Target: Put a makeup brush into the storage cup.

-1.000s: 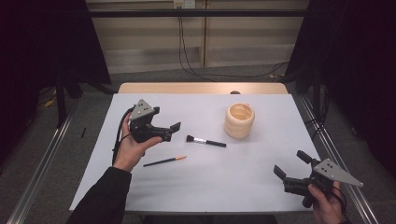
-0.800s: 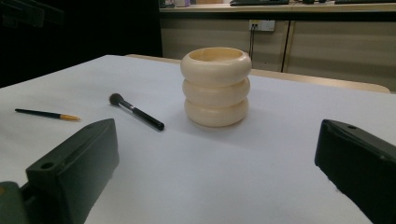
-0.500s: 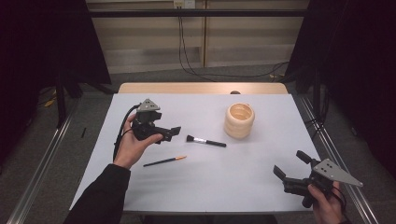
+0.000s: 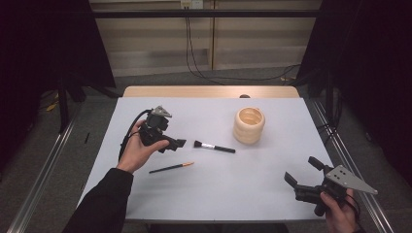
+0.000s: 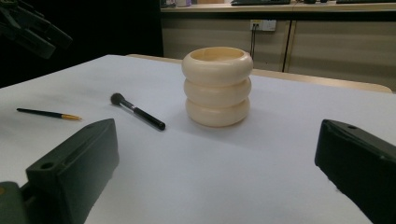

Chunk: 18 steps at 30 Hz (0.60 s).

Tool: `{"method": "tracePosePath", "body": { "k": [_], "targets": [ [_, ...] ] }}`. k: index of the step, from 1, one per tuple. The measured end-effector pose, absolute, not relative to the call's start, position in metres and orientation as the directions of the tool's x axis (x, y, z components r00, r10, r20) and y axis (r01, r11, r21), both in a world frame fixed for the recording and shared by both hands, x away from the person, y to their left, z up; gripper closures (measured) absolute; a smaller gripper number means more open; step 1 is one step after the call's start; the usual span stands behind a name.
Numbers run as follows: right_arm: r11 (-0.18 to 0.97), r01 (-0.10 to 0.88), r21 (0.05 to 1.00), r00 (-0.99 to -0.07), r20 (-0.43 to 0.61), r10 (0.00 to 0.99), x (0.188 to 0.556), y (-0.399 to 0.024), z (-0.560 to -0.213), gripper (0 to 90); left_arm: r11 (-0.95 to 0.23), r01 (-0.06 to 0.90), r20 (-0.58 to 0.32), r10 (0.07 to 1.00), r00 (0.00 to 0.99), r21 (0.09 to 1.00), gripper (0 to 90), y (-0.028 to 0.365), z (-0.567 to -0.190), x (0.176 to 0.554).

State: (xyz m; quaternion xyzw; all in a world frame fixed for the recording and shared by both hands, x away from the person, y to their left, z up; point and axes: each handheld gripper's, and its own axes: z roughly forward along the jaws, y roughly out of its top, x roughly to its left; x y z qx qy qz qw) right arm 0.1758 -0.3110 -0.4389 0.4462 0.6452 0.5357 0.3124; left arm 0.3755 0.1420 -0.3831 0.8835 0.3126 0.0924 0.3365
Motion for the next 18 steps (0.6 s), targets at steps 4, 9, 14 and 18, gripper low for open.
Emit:
{"method": "tracePosePath", "body": {
  "k": [4, 9, 14, 18],
  "targets": [
    [0.029, 0.242, 0.97, -0.412, 0.075, 0.908, 0.176, -0.311, -0.439, 0.0, -0.616, 0.5, -0.03, 0.612, 0.791, 0.608, 8.0, 0.14, -0.387, 0.377],
    [0.028, 0.243, 0.97, -0.412, 0.077, 0.908, 0.175, -0.311, -0.439, 0.0, -0.639, 0.522, -0.052, 0.604, 0.795, 0.566, 7.7, 0.139, -0.393, 0.382],
    [0.03, 0.244, 0.969, -0.417, 0.077, 0.905, 0.175, -0.311, -0.439, 0.0, -0.673, 0.505, -0.063, 0.566, 0.822, 0.541, 8.2, 0.137, -0.394, 0.381],
    [0.033, 0.238, 0.971, -0.414, 0.07, 0.908, 0.176, -0.31, -0.439, 0.0, -0.701, 0.503, -0.046, 0.56, 0.827, 0.505, 7.8, 0.136, -0.396, 0.382]
  ]
}}
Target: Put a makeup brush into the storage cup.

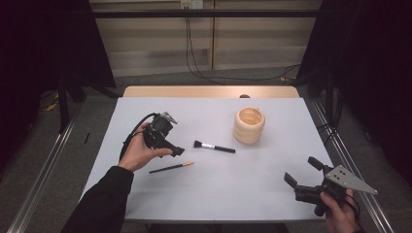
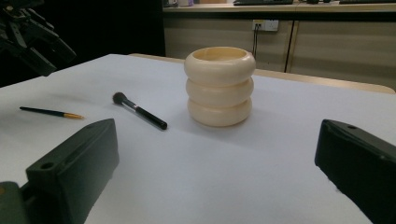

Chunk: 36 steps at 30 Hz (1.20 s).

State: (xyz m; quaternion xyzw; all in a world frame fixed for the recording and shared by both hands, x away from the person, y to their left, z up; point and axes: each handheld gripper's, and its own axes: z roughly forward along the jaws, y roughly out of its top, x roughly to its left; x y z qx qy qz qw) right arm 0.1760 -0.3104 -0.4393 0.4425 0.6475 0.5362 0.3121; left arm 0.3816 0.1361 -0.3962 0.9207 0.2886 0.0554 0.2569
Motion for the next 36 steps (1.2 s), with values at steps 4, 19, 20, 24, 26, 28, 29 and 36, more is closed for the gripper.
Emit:
{"method": "tracePosePath", "body": {
  "k": [4, 19, 20, 24, 26, 28, 29, 36],
  "targets": [
    [0.035, 0.236, 0.971, -0.416, 0.068, 0.907, 0.176, -0.311, -0.439, 0.0, -0.747, 0.489, -0.046, 0.528, 0.848, 0.451, 8.0, 0.137, -0.399, 0.384],
    [0.038, 0.238, 0.971, -0.418, 0.067, 0.906, 0.176, -0.311, -0.439, 0.0, -0.772, 0.468, -0.107, 0.471, 0.876, 0.43, 22.3, 0.138, -0.41, 0.377],
    [0.037, 0.237, 0.971, -0.417, 0.067, 0.906, 0.176, -0.31, -0.439, 0.0, -0.78, 0.462, -0.116, 0.459, 0.881, 0.422, 26.5, 0.139, -0.41, 0.378],
    [0.039, 0.238, 0.971, -0.416, 0.066, 0.907, 0.176, -0.31, -0.44, 0.0, -0.788, 0.466, -0.128, 0.455, 0.881, 0.403, 28.0, 0.139, -0.412, 0.378],
    [0.036, 0.241, 0.97, -0.417, 0.07, 0.906, 0.175, -0.311, -0.439, 0.0, -0.789, 0.469, -0.135, 0.455, 0.88, 0.396, 28.8, 0.138, -0.415, 0.377],
    [0.035, 0.24, 0.97, -0.417, 0.07, 0.906, 0.176, -0.311, -0.439, 0.0, -0.804, 0.458, -0.125, 0.446, 0.886, 0.38, 31.7, 0.137, -0.416, 0.376],
    [0.036, 0.241, 0.97, -0.417, 0.07, 0.906, 0.175, -0.311, -0.439, 0.0, -0.809, 0.456, -0.128, 0.442, 0.888, 0.371, 32.2, 0.137, -0.417, 0.376],
    [0.036, 0.238, 0.971, -0.419, 0.069, 0.905, 0.176, -0.311, -0.439, 0.0, -0.819, 0.458, -0.15, 0.433, 0.889, 0.346, 41.2, 0.139, -0.425, 0.374]
  ]
}}
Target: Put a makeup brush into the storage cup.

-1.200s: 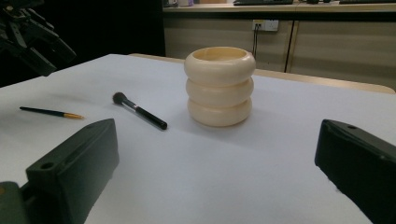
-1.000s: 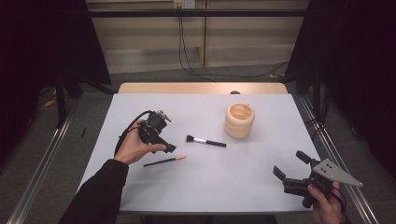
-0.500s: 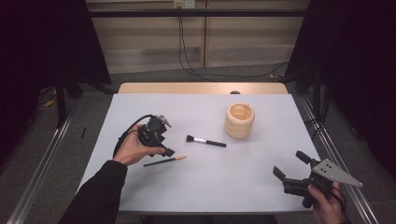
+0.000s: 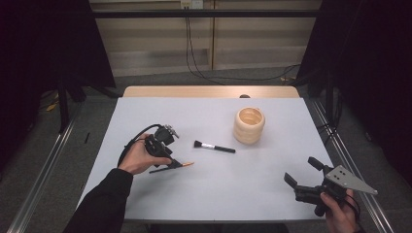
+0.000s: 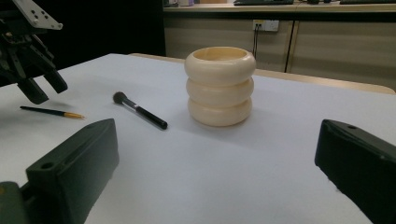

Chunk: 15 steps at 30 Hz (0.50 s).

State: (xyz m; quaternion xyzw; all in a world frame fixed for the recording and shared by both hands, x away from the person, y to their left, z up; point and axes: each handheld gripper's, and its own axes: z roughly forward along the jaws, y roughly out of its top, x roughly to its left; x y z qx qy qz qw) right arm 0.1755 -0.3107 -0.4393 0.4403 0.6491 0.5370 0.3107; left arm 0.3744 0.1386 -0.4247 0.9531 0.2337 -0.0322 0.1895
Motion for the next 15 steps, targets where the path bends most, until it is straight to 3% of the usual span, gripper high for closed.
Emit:
{"method": "tracePosePath", "body": {
  "k": [9, 15],
  "targets": [
    [0.036, 0.239, 0.97, -0.42, 0.07, 0.905, 0.176, -0.31, -0.439, 0.0, -0.832, 0.443, -0.175, 0.407, 0.896, 0.335, 54.1, 0.137, -0.431, 0.372],
    [0.041, 0.236, 0.971, -0.423, 0.065, 0.904, 0.176, -0.31, -0.439, 0.0, -0.857, 0.425, -0.18, 0.387, 0.904, 0.292, 57.6, 0.136, -0.438, 0.376]
  ]
}}
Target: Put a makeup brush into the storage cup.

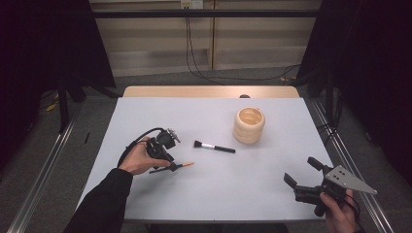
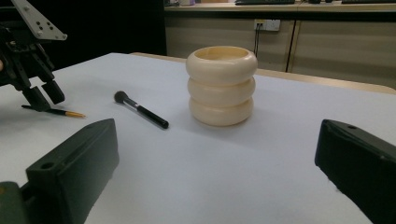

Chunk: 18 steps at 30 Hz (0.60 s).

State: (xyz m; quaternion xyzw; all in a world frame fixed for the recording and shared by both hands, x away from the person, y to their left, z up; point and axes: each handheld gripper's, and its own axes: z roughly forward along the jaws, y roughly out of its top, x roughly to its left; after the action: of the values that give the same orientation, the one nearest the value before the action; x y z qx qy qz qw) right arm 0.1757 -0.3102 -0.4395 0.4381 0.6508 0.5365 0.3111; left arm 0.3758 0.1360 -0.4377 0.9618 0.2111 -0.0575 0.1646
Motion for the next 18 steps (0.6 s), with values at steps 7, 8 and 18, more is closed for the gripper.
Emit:
{"method": "tracePosePath", "body": {
  "k": [7, 8, 18],
  "targets": [
    [0.04, 0.241, 0.97, -0.425, 0.068, 0.903, 0.1756, -0.3101, -0.4396, 0.0, -0.863, 0.424, -0.182, 0.386, 0.904, 0.274, 66.4, 0.1335, -0.4414, 0.3767],
    [0.041, 0.241, 0.97, -0.426, 0.068, 0.902, 0.1756, -0.3102, -0.4396, 0.0, -0.864, 0.425, -0.172, 0.391, 0.904, 0.271, 66.8, 0.1329, -0.4418, 0.3759],
    [0.043, 0.24, 0.97, -0.427, 0.066, 0.902, 0.1765, -0.3096, -0.44, 0.0, -0.873, 0.417, -0.159, 0.388, 0.908, 0.254, 73.0, 0.13, -0.4449, 0.3734]
  ]
}}
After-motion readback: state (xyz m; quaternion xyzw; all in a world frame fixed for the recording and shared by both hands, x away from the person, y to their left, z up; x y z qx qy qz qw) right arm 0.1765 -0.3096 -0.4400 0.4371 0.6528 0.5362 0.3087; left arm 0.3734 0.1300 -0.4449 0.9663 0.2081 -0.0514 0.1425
